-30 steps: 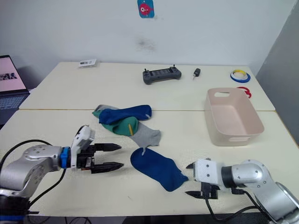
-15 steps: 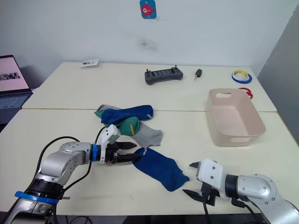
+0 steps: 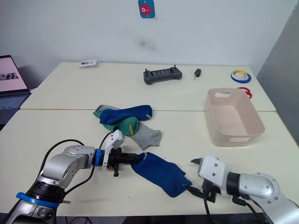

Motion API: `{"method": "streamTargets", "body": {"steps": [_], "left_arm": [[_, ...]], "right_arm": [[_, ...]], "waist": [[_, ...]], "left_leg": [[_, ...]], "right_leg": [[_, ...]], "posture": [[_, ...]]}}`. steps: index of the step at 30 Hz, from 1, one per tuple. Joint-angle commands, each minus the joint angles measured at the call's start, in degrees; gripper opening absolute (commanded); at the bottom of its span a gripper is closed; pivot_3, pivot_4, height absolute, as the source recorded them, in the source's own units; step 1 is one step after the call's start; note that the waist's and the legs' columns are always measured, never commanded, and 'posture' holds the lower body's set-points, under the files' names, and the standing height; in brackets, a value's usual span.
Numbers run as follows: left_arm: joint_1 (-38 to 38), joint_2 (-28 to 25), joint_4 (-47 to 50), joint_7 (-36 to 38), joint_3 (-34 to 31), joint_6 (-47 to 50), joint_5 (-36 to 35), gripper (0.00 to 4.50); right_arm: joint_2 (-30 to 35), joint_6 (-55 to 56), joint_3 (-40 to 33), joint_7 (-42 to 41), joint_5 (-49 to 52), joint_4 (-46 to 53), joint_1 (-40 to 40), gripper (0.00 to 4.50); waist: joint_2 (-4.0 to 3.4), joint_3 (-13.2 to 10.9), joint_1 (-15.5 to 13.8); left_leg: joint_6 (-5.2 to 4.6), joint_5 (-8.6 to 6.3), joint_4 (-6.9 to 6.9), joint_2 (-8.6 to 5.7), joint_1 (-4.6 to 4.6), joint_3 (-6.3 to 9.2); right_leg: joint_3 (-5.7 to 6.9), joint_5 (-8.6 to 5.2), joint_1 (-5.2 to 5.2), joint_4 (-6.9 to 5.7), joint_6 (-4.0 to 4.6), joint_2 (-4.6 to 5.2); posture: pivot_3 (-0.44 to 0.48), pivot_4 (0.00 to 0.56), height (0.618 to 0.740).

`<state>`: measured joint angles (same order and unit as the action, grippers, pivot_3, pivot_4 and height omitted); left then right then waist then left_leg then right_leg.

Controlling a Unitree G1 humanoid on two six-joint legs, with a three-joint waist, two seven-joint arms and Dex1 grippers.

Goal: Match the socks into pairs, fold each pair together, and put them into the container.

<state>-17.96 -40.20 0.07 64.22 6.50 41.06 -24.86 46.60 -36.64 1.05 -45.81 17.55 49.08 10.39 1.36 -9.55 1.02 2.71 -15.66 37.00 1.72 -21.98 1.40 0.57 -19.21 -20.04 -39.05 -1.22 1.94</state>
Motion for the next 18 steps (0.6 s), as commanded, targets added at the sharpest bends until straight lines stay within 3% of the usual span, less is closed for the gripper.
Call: {"method": "streamTargets", "body": {"steps": [1,8,18], "left_arm": [[2.4,-3.3,1.2,0.2,-5.7,0.4,-2.0,0.04],[10.9,-7.6,4.1,0.6,-11.8,2.1,-5.2,0.04],[13.4,-6.6,7.0,-1.9,-12.8,3.2,-7.0,0.04]], "right_arm": [[-3.1,-2.1,-2.4,3.0,3.3,0.4,-0.7,4.23],[-9.1,-13.0,-3.3,8.2,12.1,1.2,-1.6,4.23],[-16.0,-25.7,2.1,17.0,18.1,-0.2,-4.1,4.23]], "waist": [[0.00,0.0,0.2],[0.00,0.0,0.5],[0.00,0.0,0.4]], "left_leg": [[0.00,0.00,0.00,0.03,0.00,0.00],[0.00,0.00,-0.02,0.07,0.01,0.01],[-0.01,-0.01,-0.06,0.05,0.01,0.00]], "right_leg": [[-0.01,0.00,0.00,0.00,0.00,0.00],[-0.01,0.00,-0.02,-0.01,0.01,0.21],[-0.01,0.00,-0.05,-0.02,0.01,0.22]], "posture": [[0.000,0.150,0.740],[0.000,0.150,0.740],[0.000,0.150,0.740]]}}
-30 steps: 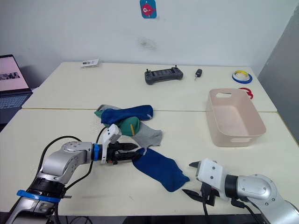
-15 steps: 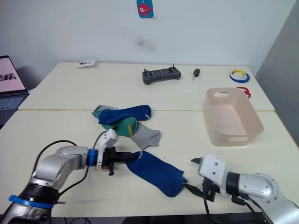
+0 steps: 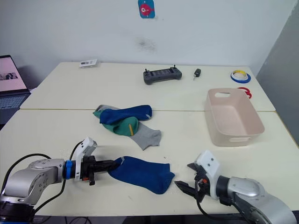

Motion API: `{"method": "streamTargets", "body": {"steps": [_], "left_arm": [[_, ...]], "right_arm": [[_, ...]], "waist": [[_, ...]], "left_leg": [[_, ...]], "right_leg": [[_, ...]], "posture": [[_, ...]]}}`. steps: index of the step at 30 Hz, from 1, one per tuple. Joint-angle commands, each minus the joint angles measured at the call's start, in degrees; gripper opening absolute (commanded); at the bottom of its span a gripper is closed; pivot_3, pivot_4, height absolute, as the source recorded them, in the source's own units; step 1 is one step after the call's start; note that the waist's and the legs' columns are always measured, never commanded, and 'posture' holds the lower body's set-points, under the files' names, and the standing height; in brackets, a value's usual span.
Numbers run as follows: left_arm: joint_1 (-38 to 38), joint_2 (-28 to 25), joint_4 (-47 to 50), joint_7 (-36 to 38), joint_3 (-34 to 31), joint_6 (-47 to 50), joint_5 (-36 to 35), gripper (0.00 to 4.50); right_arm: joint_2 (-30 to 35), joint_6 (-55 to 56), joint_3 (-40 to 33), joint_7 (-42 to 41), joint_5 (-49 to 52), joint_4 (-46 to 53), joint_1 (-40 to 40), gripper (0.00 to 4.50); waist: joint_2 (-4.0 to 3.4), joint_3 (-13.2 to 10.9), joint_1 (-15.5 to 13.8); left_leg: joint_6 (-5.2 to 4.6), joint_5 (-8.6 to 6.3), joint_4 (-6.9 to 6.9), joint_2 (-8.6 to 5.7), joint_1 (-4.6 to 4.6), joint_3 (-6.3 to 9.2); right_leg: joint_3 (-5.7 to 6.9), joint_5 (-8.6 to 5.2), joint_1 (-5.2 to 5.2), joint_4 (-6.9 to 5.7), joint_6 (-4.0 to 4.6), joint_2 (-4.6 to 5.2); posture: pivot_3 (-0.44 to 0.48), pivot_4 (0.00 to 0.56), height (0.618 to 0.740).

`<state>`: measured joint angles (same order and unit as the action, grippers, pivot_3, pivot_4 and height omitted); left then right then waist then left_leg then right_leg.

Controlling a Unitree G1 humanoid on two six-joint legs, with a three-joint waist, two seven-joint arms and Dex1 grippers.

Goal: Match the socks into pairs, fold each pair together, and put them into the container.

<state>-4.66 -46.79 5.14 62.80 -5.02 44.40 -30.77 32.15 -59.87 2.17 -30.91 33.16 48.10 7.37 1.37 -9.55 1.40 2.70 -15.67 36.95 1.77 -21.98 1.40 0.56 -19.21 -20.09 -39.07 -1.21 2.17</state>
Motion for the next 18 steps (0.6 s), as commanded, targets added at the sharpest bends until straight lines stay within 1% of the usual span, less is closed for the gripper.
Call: {"method": "streamTargets", "body": {"steps": [1,5,8,11,13,18], "left_arm": [[0.0,0.0,2.0,-0.6,-1.2,-0.1,-1.1,0.04],[-0.3,-0.1,1.8,-0.8,-0.7,-0.4,-1.3,0.04],[-0.5,-0.2,1.6,-0.7,-0.3,-0.6,-1.1,0.04],[-0.5,-0.3,1.6,-0.6,-0.2,-0.8,-1.0,0.00],[-0.5,-0.3,1.6,-0.6,-0.2,-0.9,-1.0,0.00],[0.0,-0.5,1.9,-0.5,-0.3,-1.1,-1.0,0.00]], "right_arm": [[-2.7,-3.6,1.3,3.0,3.0,0.6,-1.5,4.23],[-8.5,-7.9,1.5,6.9,5.8,-1.5,-3.4,4.23],[-11.1,-10.6,0.9,8.9,7.3,-2.8,-4.4,4.23],[-11.3,-12.8,0.6,9.8,8.5,-2.7,-4.7,3.55],[-11.0,-13.9,-0.1,10.0,9.7,-1.7,-4.3,2.93],[-10.6,-16.3,-3.1,10.7,12.9,-0.2,-2.7,2.93]], "waist": [[0.00,0.0,0.1],[0.00,0.0,0.1],[0.00,0.0,0.1],[0.00,0.0,0.1],[0.00,0.0,0.1],[0.00,0.0,0.1]], "left_leg": [[0.00,0.00,0.00,0.00,0.00,0.00],[0.00,0.00,-0.01,0.00,0.00,0.00],[0.00,0.00,-0.01,-0.01,-0.02,-0.01],[0.00,0.00,-0.01,-0.01,-0.03,-0.01],[0.00,0.00,-0.01,-0.02,-0.02,-0.01],[0.00,0.00,-0.01,-0.01,-0.02,-0.01]], "right_leg": [[0.00,0.00,-0.01,0.00,0.00,0.00],[-0.01,0.00,-0.02,-0.01,0.00,0.00],[-0.02,0.00,-0.05,-0.01,0.00,0.00],[-0.01,0.00,-0.05,-0.01,0.00,0.00],[-0.02,0.00,-0.06,-0.01,0.00,0.00],[-0.02,0.00,-0.07,-0.01,0.00,0.00]], "posture": [[0.000,0.150,0.740],[0.000,0.150,0.740],[0.000,0.150,0.740],[0.000,0.150,0.740],[0.000,0.150,0.740],[0.000,0.150,0.740]]}}
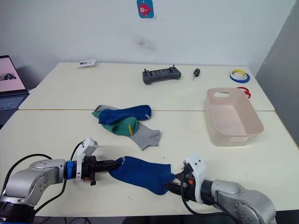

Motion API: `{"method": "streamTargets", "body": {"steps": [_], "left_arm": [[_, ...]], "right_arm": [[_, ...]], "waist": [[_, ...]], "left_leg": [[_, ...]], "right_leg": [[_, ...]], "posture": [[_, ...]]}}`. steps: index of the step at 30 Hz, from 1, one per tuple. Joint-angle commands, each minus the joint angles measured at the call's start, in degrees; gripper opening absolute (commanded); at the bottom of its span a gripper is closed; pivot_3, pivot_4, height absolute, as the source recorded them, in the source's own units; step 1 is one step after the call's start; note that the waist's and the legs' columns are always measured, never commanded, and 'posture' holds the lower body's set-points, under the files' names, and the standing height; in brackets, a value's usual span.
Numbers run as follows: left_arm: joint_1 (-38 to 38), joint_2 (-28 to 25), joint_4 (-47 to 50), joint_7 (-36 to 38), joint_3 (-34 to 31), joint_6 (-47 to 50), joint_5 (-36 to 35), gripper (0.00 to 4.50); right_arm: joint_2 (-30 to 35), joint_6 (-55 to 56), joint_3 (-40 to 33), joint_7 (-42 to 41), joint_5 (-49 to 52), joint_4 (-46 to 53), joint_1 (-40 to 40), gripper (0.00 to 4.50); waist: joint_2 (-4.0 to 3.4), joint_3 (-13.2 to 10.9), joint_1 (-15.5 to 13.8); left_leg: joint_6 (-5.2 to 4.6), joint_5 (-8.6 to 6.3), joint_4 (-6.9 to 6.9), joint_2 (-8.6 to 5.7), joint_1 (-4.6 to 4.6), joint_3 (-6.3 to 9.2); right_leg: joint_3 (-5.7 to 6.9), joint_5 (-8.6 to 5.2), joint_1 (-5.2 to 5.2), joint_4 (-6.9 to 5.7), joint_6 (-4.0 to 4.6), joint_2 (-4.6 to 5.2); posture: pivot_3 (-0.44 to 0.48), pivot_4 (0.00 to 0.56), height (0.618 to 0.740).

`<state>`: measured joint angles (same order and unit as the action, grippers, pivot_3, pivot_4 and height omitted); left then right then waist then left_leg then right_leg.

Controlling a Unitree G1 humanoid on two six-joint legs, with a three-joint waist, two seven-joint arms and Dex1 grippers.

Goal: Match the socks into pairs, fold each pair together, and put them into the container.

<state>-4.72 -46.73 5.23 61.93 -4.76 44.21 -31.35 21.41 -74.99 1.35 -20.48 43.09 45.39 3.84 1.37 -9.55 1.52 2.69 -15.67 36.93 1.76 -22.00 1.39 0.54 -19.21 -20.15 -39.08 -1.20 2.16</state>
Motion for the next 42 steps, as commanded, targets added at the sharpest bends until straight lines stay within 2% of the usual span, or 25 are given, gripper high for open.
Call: {"method": "streamTargets", "body": {"steps": [1,5,18,22,28,31,38,42], "left_arm": [[0.2,-0.5,1.8,0.4,-0.6,-0.9,-0.4,0.00],[0.3,-0.3,1.9,0.2,-0.4,-1.0,-0.3,0.00],[0.6,-0.4,2.5,-0.2,-0.6,-0.9,-0.4,0.00],[1.2,-0.4,2.8,-0.4,-0.9,-0.8,-0.6,0.00],[2.7,-0.4,3.8,-1.0,-2.7,-0.3,-1.7,0.00],[3.8,-0.2,5.1,-1.5,-4.1,0.8,-3.2,0.00],[8.6,-0.5,12.0,-2.5,-10.6,8.4,-12.6,0.00],[10.6,0.2,13.0,-4.8,-12.5,8.3,-12.9,0.00]], "right_arm": [[0.2,-1.6,-2.9,0.2,3.8,2.6,1.4,2.93],[-2.5,-3.2,-4.7,1.7,6.8,1.0,2.4,2.93],[-8.2,-2.8,-5.3,5.3,8.7,-5.5,-2.0,2.93],[-7.7,-2.7,-4.9,5.4,9.2,-5.9,-2.2,2.08],[-6.6,-2.6,-5.7,4.9,10.6,-5.3,-2.6,0.03],[-4.9,-2.5,-5.6,4.2,11.5,-4.9,-3.4,0.03],[6.0,0.4,-2.6,-3.1,11.0,-4.3,-9.4,0.03],[9.8,3.5,1.1,-6.4,8.4,-7.0,-13.8,0.03]], "waist": [[0.00,0.0,0.0],[0.00,0.0,0.0],[-0.01,0.0,0.1],[-0.01,0.0,0.1],[-0.01,0.0,0.1],[-0.01,0.0,0.1],[-0.01,0.0,0.2],[-0.04,0.0,0.2]], "left_leg": [[0.00,0.00,0.00,0.00,0.00,0.00],[0.00,0.00,-0.02,0.01,0.00,0.00],[0.00,0.00,-0.05,0.01,-0.01,-0.01],[0.00,0.00,-0.05,0.01,-0.01,-0.02],[0.00,0.00,-0.06,0.01,-0.01,-0.02],[0.00,0.00,-0.06,0.03,-0.01,-0.02],[-0.01,0.00,-0.07,0.02,-0.01,-0.02],[-0.01,-0.01,-0.08,0.03,0.00,0.01]], "right_leg": [[-0.01,0.00,0.00,0.00,0.00,0.00],[0.00,0.00,-0.01,0.00,0.00,0.00],[-0.02,0.00,-0.04,0.00,0.00,-0.01],[-0.03,0.00,-0.04,0.00,0.00,-0.01],[-0.04,0.00,-0.05,0.00,0.00,-0.01],[-0.04,0.00,-0.05,0.00,0.00,-0.01],[-0.03,0.00,-0.04,0.02,0.00,0.00],[-0.02,0.00,-0.05,0.02,0.00,-0.02]], "posture": [[0.000,0.150,0.740],[0.000,0.150,0.740],[0.000,0.150,0.740],[0.000,0.150,0.740],[0.000,0.150,0.740],[0.000,0.150,0.740],[0.000,0.150,0.740],[0.000,0.150,0.740]]}}
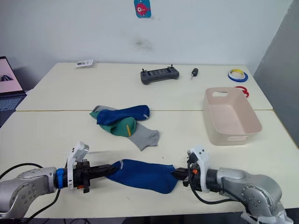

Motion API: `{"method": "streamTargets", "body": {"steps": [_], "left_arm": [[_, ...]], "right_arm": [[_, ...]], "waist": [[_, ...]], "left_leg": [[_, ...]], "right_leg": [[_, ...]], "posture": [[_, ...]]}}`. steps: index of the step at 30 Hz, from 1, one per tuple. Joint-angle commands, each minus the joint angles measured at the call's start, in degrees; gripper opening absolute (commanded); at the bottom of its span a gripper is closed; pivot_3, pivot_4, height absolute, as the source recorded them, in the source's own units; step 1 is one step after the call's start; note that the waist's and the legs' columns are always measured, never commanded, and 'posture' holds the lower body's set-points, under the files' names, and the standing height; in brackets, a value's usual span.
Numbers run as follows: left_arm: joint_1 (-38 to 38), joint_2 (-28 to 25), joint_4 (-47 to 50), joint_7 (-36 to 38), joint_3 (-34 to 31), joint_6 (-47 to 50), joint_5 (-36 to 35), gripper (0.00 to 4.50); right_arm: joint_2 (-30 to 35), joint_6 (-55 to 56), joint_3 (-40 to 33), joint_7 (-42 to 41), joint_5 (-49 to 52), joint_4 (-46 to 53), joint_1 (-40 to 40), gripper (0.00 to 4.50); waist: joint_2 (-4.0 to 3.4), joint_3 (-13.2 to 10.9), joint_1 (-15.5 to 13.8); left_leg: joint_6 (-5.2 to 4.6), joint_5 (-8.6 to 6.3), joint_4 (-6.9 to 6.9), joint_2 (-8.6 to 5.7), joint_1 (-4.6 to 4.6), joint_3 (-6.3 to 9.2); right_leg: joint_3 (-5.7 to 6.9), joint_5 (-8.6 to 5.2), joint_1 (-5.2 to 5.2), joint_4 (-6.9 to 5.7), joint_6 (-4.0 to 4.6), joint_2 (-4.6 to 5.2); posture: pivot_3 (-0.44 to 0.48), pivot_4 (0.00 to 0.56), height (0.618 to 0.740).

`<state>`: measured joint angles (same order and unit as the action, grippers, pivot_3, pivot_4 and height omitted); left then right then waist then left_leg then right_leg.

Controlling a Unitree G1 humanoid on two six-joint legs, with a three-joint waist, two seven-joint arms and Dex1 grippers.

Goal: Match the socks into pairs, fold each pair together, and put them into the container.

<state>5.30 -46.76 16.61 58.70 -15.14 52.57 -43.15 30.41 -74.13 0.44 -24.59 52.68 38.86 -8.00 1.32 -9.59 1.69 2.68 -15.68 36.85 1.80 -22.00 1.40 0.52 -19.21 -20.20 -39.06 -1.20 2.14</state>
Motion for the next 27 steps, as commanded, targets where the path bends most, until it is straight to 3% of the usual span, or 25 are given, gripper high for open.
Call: {"method": "streamTargets", "body": {"steps": [1,11,23,27], "left_arm": [[1.0,0.8,1.6,-2.1,-2.1,-1.0,-0.6,0.00],[7.2,3.1,-1.3,-4.3,-1.3,-7.2,3.8,0.00],[6.2,4.6,-3.4,-4.8,-0.8,-8.8,3.5,0.00],[5.9,4.6,-4.2,-4.1,-0.5,-12.2,5.5,0.93]], "right_arm": [[0.9,3.4,3.2,-2.6,-2.0,-1.6,-3.0,0.03],[3.3,13.2,13.7,-5.4,-13.0,-4.8,-4.5,0.03],[4.0,18.3,17.6,-8.2,-20.4,-7.9,-4.6,0.03],[4.8,19.2,17.4,-9.1,-21.5,-7.8,-4.4,1.10]], "waist": [[0.00,0.0,0.0],[0.02,0.0,0.0],[0.02,0.0,-0.1],[0.02,0.0,-0.1]], "left_leg": [[0.00,0.00,0.00,0.00,0.00,0.01],[0.00,0.00,0.02,-0.02,-0.06,-0.01],[0.00,0.00,0.03,-0.02,-0.04,0.01],[0.00,0.00,0.04,-0.03,-0.04,0.02]], "right_leg": [[0.01,0.00,0.01,0.00,0.00,0.00],[-0.01,0.00,-0.01,0.06,0.00,0.03],[0.02,0.01,0.00,0.03,0.01,0.04],[0.02,0.01,0.01,0.03,0.01,0.05]], "posture": [[0.000,0.150,0.740],[0.000,0.150,0.740],[0.000,0.150,0.740],[0.000,0.150,0.740]]}}
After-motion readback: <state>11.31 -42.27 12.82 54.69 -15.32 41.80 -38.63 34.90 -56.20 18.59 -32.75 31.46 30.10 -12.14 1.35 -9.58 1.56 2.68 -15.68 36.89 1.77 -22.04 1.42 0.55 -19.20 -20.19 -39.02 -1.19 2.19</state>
